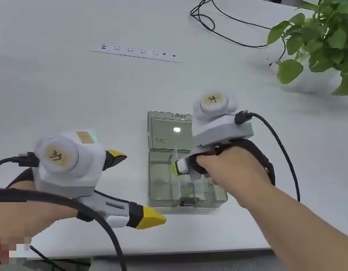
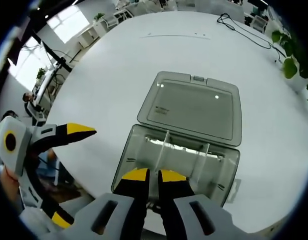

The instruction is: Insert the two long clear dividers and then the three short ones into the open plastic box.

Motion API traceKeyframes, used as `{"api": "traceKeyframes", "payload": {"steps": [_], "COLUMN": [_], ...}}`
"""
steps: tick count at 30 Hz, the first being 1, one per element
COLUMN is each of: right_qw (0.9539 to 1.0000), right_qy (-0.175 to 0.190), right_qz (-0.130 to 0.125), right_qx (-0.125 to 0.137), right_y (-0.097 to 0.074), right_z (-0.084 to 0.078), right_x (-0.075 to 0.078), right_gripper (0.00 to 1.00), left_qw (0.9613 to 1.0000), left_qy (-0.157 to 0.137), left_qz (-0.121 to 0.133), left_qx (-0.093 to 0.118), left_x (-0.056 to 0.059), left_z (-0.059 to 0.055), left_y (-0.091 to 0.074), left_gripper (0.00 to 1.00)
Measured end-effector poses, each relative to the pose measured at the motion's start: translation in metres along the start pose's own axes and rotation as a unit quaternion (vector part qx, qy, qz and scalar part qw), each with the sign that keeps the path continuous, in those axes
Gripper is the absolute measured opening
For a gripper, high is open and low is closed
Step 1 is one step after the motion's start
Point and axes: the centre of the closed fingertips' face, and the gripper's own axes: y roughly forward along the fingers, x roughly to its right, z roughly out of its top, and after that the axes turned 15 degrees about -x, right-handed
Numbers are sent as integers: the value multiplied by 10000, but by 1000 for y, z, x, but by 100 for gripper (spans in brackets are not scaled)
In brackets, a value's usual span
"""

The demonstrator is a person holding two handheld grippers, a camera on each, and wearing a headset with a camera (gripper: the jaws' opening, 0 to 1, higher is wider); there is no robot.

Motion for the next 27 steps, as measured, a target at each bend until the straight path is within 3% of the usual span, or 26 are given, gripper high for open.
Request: {"api": "traceKeyframes", "payload": {"steps": [12,27], "right_qw": [9996,9951], "right_qy": [40,147], "right_qz": [295,911], "right_qx": [30,342], "right_y": [13,9], "right_z": [-4,-5], "right_x": [2,3], "right_gripper": [9,15], "left_qw": [10000,9997], "left_qy": [-22,-144], "left_qz": [18,185], "left_qx": [-3,21], "left_x": [-2,-4], "left_z": [1,3], "left_y": [0,-7], "left_gripper": [100,100]}}
